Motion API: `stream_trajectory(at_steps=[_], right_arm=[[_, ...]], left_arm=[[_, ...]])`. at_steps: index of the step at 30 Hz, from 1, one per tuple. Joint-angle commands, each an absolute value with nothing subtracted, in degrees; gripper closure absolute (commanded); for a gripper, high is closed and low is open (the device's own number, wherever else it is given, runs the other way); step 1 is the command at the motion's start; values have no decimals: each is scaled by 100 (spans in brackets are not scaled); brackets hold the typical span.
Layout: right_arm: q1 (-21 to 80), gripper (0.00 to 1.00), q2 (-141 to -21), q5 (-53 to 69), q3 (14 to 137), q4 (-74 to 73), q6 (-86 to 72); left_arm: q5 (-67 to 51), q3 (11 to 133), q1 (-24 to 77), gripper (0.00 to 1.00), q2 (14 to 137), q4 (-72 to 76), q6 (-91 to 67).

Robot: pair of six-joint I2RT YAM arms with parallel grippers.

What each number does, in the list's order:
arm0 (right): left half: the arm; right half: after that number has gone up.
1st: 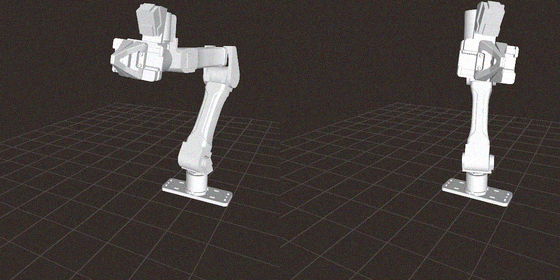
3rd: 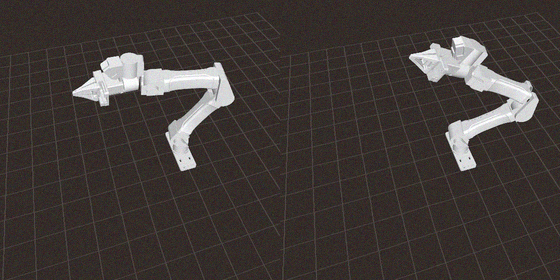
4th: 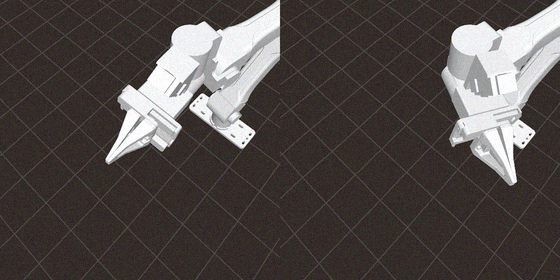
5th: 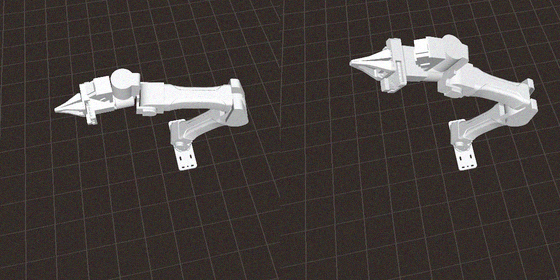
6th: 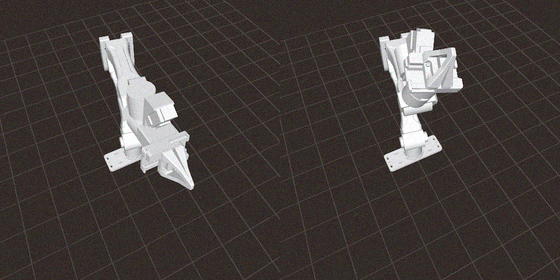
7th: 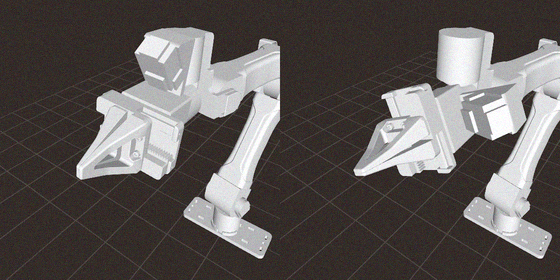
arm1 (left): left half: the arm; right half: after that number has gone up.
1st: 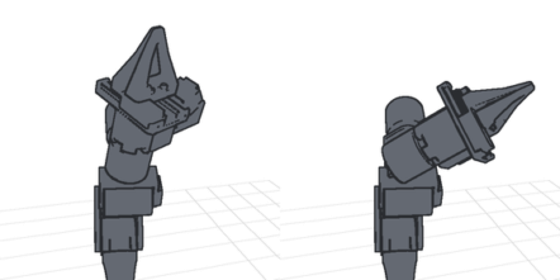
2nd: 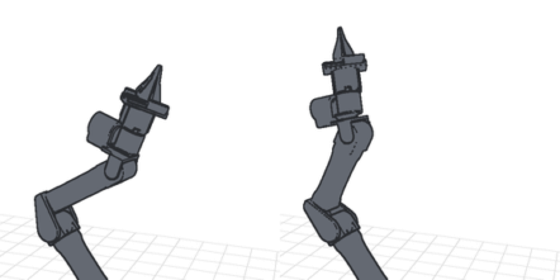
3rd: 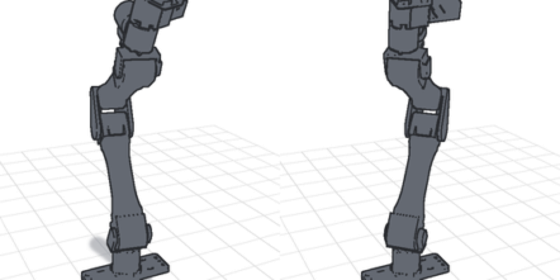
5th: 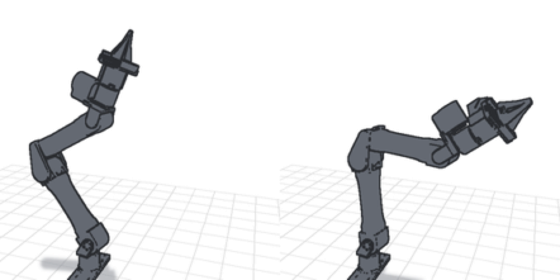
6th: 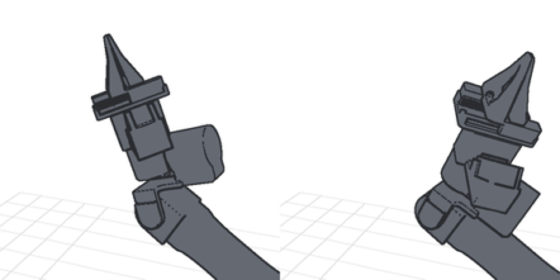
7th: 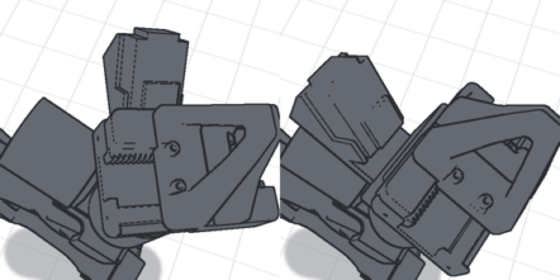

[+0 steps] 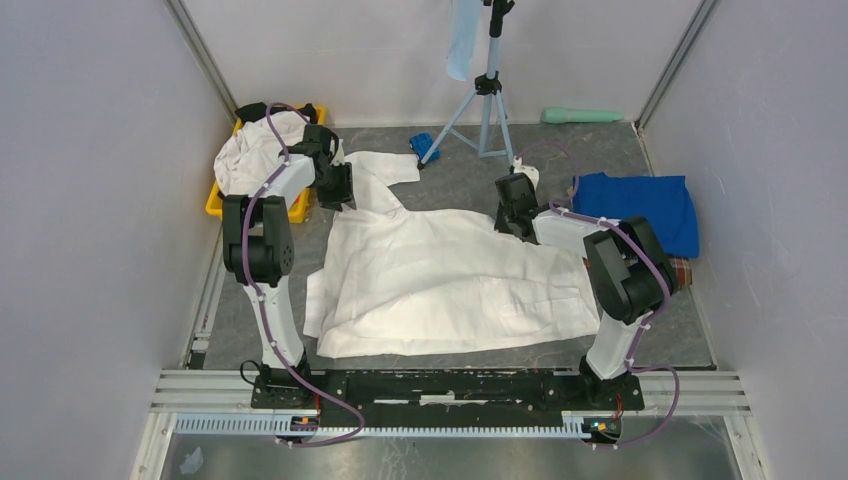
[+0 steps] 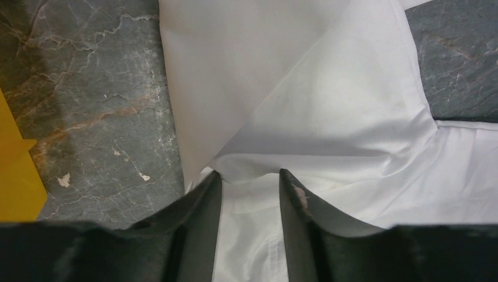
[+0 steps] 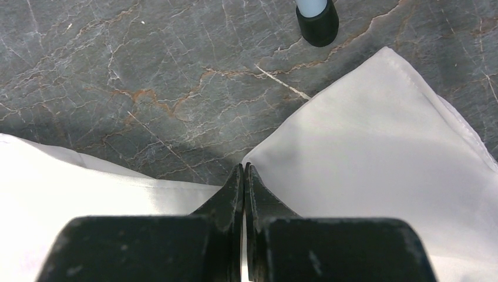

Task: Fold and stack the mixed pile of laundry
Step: Fold the shirt.

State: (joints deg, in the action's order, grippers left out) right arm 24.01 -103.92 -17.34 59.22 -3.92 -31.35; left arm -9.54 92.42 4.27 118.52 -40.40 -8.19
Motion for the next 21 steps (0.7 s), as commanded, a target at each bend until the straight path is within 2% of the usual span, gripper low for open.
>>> stream_trajectory(at_steps=[1,5,6,13,21], right_arm=[[2421,100,-10151,-1699,5889,-268,-3053],[2419,100,-10101,-1706,5880,-264,-3033],[2425,100,-10087,-1710,5880,-273,-3039],[2422,100,-9939,-1705,5923,-318,-3006],[2429,100,-9703,-1663,5849,-393,-3027]], left_arm=[[-992,9431,500,60,11882,-4000,-1026],[-873,9386,568,93,11763,-3989,-1105],[-836,9344,579,97,11716,-3957,-1122],[-651,9171,695,98,11289,-3979,-1314],[-92,8689,937,98,10243,-4022,-1469]])
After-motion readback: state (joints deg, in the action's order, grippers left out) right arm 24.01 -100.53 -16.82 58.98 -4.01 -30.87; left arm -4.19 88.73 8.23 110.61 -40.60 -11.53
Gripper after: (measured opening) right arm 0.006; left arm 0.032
